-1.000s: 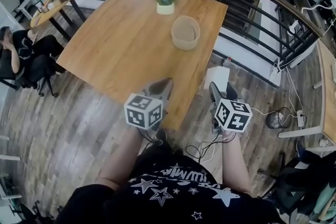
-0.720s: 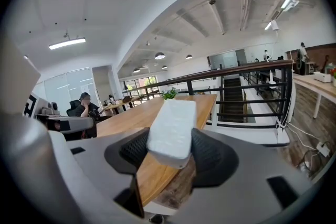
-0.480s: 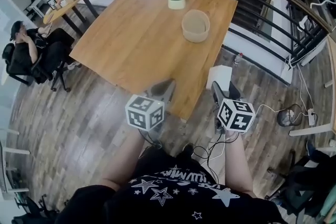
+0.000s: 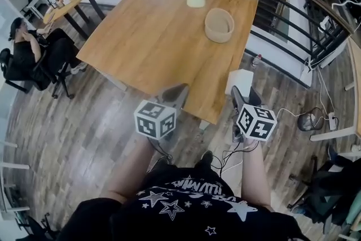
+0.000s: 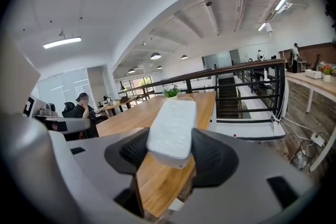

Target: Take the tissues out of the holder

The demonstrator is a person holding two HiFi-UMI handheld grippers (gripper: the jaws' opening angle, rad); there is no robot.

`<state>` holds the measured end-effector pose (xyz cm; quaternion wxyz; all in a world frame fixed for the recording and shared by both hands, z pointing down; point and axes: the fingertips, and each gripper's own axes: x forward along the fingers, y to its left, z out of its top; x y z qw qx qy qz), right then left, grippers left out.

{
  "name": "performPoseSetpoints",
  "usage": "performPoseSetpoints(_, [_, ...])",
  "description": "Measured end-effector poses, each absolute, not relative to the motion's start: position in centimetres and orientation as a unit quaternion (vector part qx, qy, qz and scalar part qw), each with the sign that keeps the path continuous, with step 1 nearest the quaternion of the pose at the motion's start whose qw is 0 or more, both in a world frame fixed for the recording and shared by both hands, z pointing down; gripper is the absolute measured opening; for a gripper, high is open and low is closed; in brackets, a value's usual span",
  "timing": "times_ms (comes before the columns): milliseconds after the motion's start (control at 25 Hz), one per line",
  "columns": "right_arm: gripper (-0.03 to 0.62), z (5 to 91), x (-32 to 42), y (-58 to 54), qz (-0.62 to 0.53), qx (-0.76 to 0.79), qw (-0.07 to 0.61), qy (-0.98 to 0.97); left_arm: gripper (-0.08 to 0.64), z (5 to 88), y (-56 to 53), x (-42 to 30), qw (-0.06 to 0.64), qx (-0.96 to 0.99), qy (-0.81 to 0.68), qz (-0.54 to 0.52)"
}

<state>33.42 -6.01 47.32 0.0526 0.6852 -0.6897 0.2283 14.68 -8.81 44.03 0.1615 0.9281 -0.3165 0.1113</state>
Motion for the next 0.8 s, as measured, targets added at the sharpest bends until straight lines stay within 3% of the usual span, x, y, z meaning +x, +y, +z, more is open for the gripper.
performPoseSetpoints(800, [0.255, 43.9, 18.7, 1.8, 0.201, 0.742, 0.054, -0.637, 0.017, 42.0, -5.1, 2.5, 0.16, 0.957, -0.225, 0.085])
